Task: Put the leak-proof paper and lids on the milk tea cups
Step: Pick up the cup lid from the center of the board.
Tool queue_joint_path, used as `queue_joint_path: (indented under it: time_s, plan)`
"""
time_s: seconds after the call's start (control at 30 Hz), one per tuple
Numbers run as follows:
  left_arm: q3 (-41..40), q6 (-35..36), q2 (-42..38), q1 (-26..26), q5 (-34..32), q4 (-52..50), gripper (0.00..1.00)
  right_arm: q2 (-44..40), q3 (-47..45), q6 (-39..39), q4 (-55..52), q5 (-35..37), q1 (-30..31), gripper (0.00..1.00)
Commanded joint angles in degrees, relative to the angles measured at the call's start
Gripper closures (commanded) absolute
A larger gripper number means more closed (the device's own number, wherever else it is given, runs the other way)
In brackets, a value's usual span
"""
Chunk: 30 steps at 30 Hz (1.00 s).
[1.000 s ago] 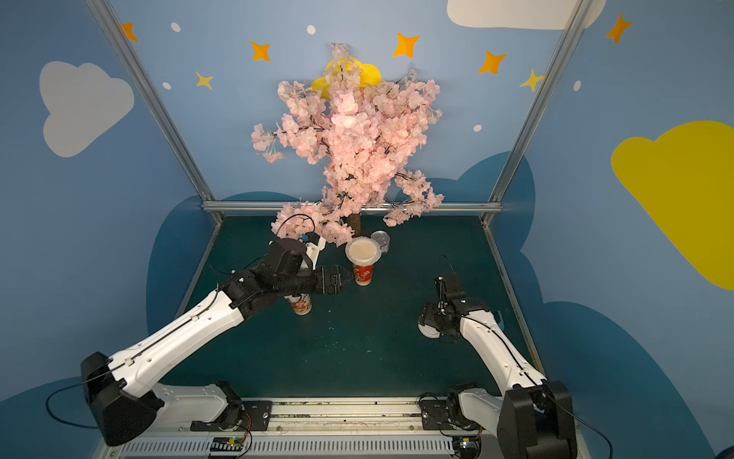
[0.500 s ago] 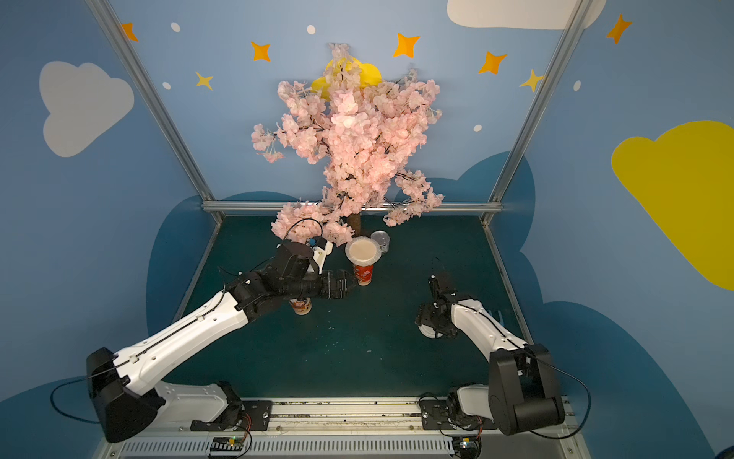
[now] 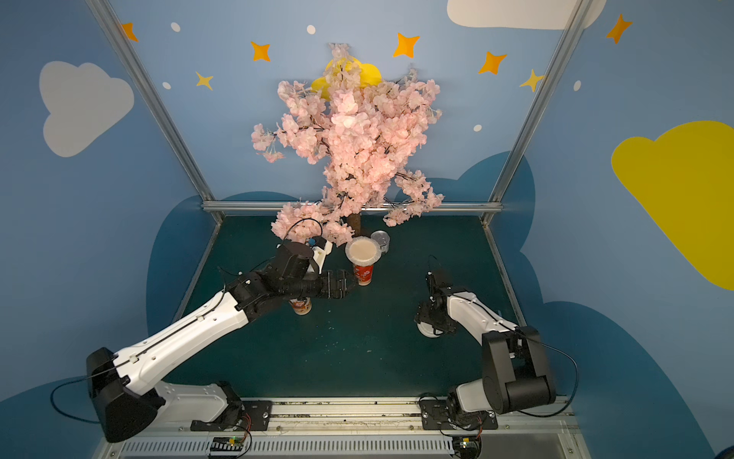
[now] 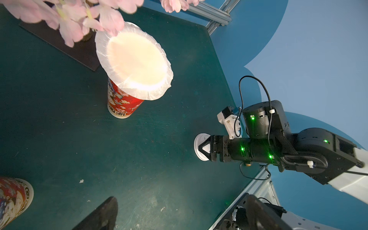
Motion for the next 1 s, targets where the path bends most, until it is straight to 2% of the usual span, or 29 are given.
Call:
queue_joint_path:
  time_s: [0.0, 0.27, 0.67, 0.97]
  plan:
    - [-0.6, 0.2, -0.5, -0.1, -0.5, -0.1, 0.00, 0.8, 1.5, -0.4, -0.5, 1.1, -0.1, 0.15]
    - [-0.6, 0.2, -0.6, -0.1, -0.6, -0.3, 0.00, 3.6, 2.5, -0.6, -0.7, 1.2, -0.1, 0.15]
    - [-0.6, 0.3, -0.3, 0.1, -0.6, 0.0, 0.00, 0.8, 1.9, -0.9, -0.9, 0.6, 0.0, 0.18]
    - [-0.7, 0.6, -0.3, 0.4, -0.6, -0.1, 0.00, -3.3, 5.4, -2.2, -6.2, 0.6, 2.1, 0.19]
